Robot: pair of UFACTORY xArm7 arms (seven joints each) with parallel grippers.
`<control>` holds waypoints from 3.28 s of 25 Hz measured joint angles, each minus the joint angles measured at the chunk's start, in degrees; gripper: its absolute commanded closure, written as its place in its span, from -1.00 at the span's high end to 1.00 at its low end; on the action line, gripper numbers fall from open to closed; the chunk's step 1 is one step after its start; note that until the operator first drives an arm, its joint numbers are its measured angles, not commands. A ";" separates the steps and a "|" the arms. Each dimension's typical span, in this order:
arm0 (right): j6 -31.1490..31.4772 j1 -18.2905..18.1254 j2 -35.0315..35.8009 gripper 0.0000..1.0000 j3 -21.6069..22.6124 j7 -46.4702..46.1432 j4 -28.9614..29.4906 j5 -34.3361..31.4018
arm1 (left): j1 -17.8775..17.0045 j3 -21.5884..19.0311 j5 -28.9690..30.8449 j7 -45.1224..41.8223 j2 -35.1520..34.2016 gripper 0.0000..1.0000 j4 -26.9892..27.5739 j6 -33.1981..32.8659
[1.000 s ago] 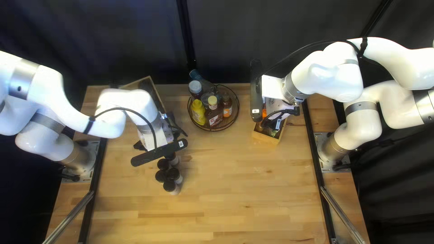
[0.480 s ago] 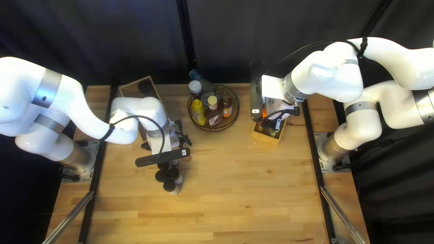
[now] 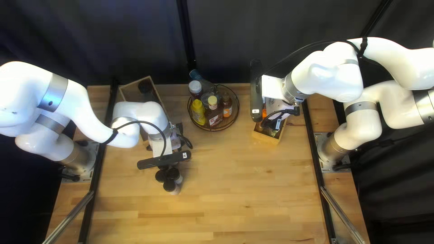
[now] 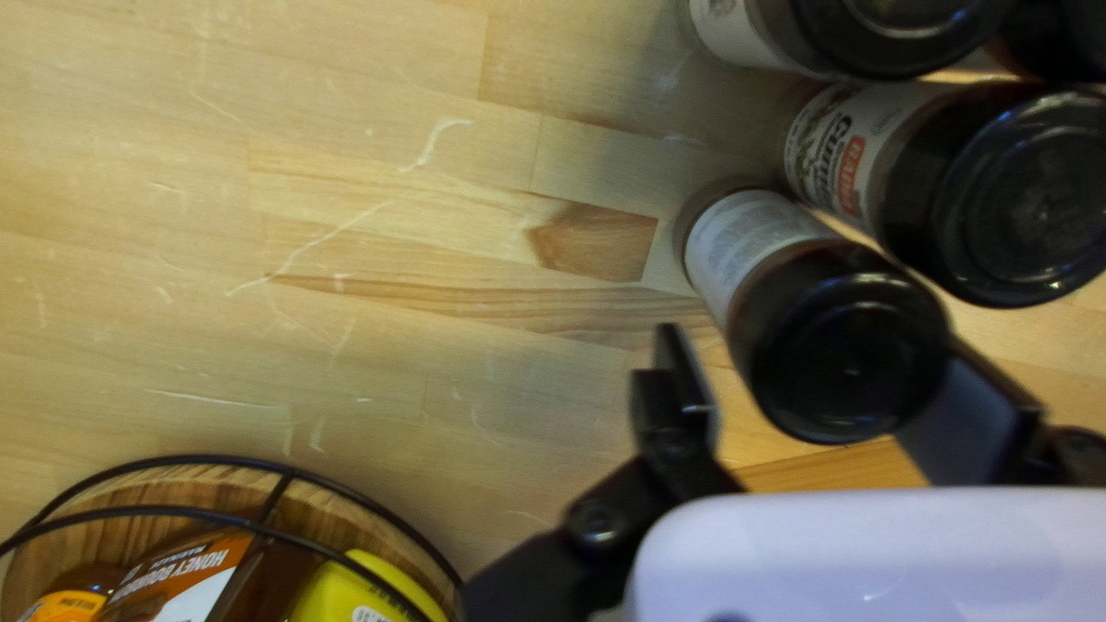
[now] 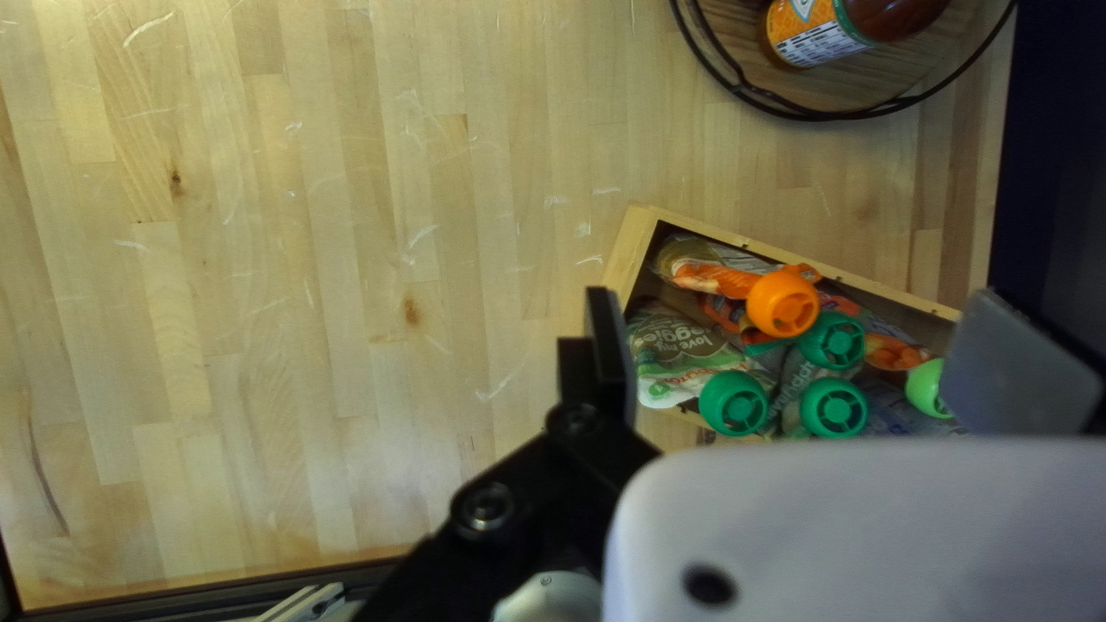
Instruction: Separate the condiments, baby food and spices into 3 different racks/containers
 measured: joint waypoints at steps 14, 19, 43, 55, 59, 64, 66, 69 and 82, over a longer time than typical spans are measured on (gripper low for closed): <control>0.00 0.00 0.00 1.00 0.00 0.00 0.00 0.00 | 5.35 -2.32 7.65 -14.11 -17.34 -1.00 1.77 17.87; 0.00 0.00 0.00 1.00 0.00 0.00 0.00 0.00 | 9.87 -3.61 10.52 -21.91 -24.19 -1.00 -1.14 20.12; 0.00 0.00 0.00 1.00 0.00 0.00 0.00 0.00 | 36.99 -2.40 18.89 -57.04 -34.53 -1.00 -16.33 12.15; 0.00 0.00 0.00 1.00 0.00 0.00 0.00 0.00 | 40.84 -2.62 20.40 -66.72 -26.21 -1.00 -16.76 5.89; 0.00 0.00 0.00 1.00 0.00 0.00 0.00 0.00 | 41.15 -2.62 20.36 -68.69 -23.76 -0.64 -16.86 3.86; 0.00 0.00 0.00 1.00 0.00 0.00 0.00 0.00 | 41.04 -2.44 19.72 -69.45 -22.59 1.00 -16.90 2.99; 0.00 0.00 0.00 1.00 0.00 0.00 0.00 0.00 | 40.90 -2.54 19.49 -69.52 -22.83 1.00 -16.86 3.29; 0.00 0.00 0.00 1.00 0.00 0.00 0.00 0.00 | 40.50 -3.50 19.11 -70.14 -24.53 1.00 -16.52 5.26; 0.00 0.00 0.00 1.00 0.00 0.00 0.00 0.00 | 23.84 -12.51 8.77 -66.66 -31.86 1.00 -11.29 18.10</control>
